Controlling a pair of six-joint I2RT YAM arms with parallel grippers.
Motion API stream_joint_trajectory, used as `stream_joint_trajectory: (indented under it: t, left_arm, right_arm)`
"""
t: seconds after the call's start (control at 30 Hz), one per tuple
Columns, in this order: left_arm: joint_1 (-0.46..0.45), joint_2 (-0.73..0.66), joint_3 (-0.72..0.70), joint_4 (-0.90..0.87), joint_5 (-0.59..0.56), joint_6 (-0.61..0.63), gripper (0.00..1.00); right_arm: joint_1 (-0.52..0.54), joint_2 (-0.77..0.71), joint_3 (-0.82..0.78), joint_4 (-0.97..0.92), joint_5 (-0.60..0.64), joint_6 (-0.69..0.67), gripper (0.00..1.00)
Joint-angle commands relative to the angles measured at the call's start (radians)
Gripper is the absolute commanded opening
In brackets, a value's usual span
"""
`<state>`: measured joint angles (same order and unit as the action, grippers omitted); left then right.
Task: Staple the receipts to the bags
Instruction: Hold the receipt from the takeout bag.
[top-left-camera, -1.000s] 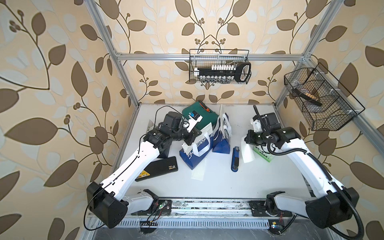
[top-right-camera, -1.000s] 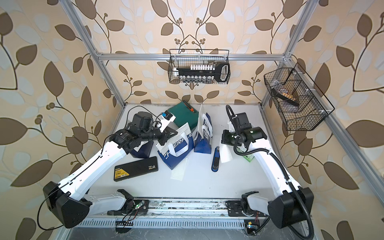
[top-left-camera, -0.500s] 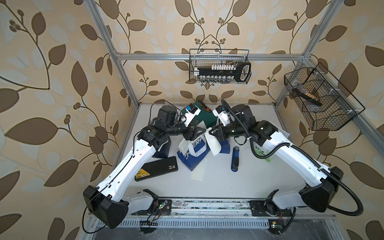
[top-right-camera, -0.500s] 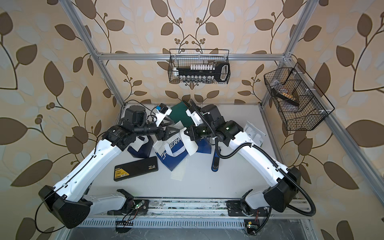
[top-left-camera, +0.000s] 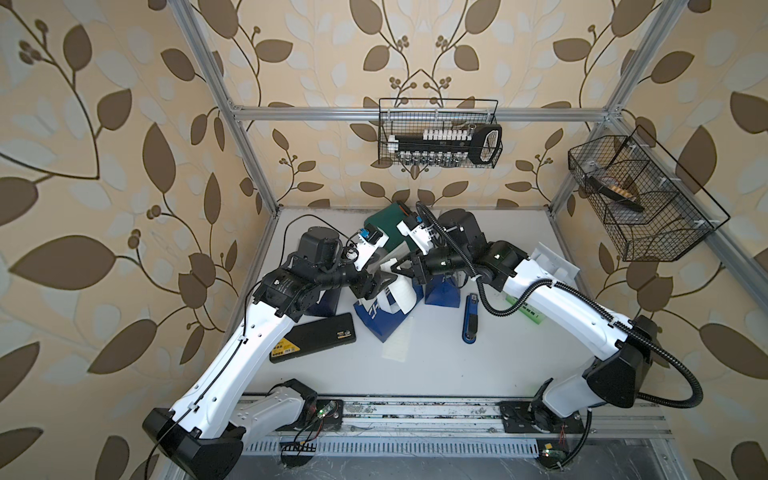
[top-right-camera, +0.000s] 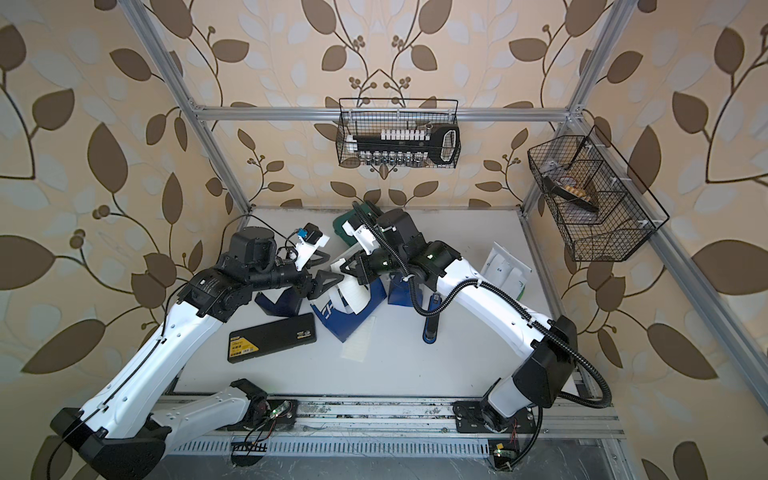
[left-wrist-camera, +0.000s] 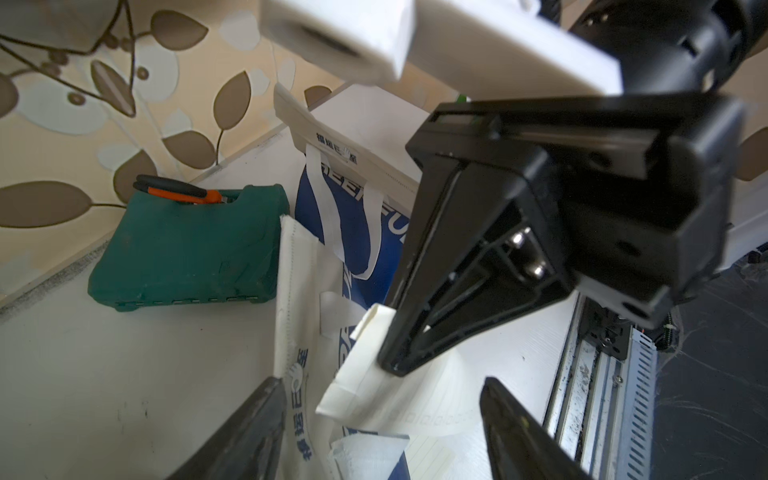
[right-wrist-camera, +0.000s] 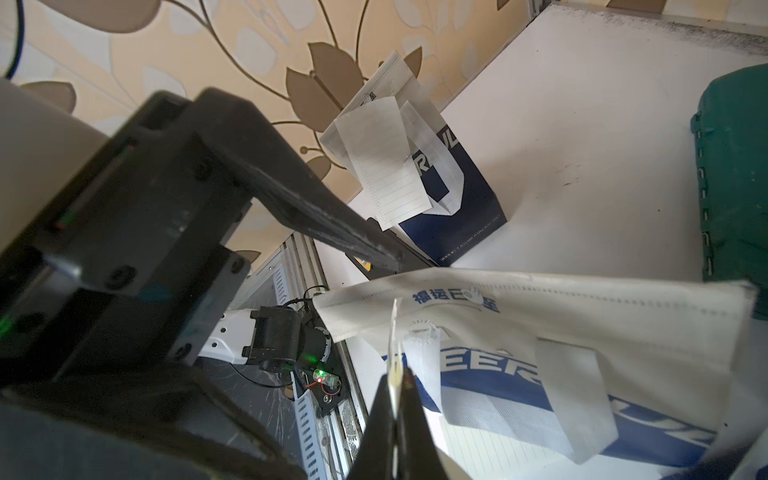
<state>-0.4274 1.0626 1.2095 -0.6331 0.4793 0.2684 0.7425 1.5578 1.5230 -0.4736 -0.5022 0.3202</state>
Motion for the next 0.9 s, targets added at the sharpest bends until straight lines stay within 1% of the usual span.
stream_joint_trajectory:
  t: [0.0,0.1,0.27,0.37,0.47,0.67,0.8,0.87]
  left_arm:
    - [0.027,-0.019,-0.023,-0.002,-0.022,0.031,0.75]
    - [0.052,-0.017,-0.041,0.026,-0.009,0.015,0.76]
    - [0.087,-0.009,-0.062,0.064,0.015,-0.006,0.76]
    - [0.09,0.0,-0.071,0.07,0.022,0.002,0.73]
    - [0.091,0.005,-0.079,0.071,0.048,0.002,0.68]
    - [0.093,0.008,-0.093,0.069,0.061,0.01,0.67]
    - [0.098,0.013,-0.105,0.077,0.048,0.014,0.66]
    - [0.101,0.016,-0.108,0.084,0.05,0.013,0.64]
  right_arm:
    - [0.008,0.025,0.032,0.02,-0.018,-0.035,0.01]
    - [0.008,0.036,0.032,0.011,0.014,-0.068,0.01]
    - [0.008,0.059,0.034,0.001,0.017,-0.086,0.01]
    - [0.008,0.07,0.034,0.004,0.016,-0.09,0.01]
    - [0.009,0.082,0.044,0.003,0.019,-0.096,0.0]
    - [0.008,0.113,0.061,0.02,0.012,-0.105,0.0]
    - [0.008,0.118,0.069,0.025,0.01,-0.105,0.0]
    - [0.003,0.119,0.067,0.025,0.01,-0.105,0.0]
